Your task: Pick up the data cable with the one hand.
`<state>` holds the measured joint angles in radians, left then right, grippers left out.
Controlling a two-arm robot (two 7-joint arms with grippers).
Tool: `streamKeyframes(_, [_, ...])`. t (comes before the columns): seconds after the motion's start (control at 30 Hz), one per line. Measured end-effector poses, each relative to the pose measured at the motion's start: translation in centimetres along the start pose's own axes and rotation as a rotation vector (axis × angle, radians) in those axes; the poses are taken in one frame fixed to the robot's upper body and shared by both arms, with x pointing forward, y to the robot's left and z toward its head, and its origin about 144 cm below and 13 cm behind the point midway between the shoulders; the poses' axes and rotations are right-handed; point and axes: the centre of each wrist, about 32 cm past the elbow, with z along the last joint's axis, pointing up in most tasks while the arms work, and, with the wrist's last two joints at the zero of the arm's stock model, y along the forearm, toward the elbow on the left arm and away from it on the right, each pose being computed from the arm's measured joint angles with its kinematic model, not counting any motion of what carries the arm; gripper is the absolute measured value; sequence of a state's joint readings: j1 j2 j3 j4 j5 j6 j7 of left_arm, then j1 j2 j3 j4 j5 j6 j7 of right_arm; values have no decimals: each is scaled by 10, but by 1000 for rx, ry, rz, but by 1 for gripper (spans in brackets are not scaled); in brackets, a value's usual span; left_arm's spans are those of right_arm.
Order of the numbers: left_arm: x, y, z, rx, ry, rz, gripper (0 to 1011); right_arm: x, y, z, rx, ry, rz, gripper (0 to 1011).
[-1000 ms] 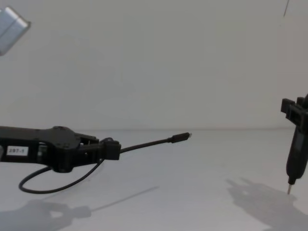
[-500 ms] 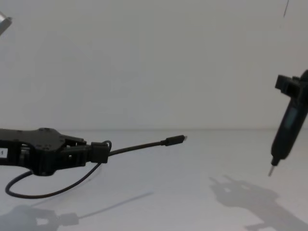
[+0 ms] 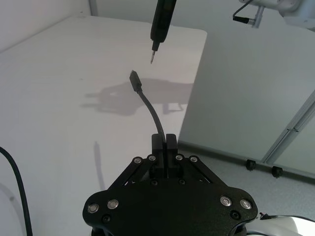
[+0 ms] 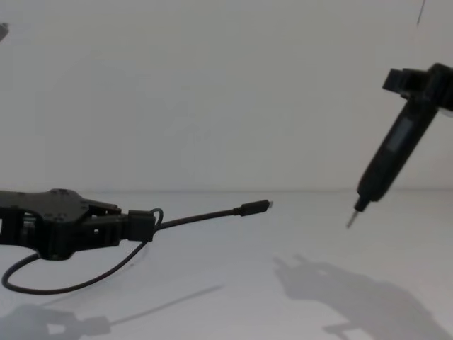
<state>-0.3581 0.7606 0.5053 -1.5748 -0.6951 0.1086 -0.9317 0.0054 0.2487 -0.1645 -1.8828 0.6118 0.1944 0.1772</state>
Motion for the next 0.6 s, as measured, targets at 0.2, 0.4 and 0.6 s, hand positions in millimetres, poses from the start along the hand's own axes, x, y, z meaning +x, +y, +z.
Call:
streamKeyframes(0.2, [0, 1, 0, 0, 1, -2, 42, -5, 4, 7, -8, 115, 42, 251])
streamKeyframes(0.4, [-1, 1, 0, 0, 2, -3, 42, -10, 8, 13, -23, 216, 85, 251])
streamKeyframes(0.6, [-1, 2, 0, 0, 2, -3, 42, -14, 12, 15, -36, 272, 122, 251])
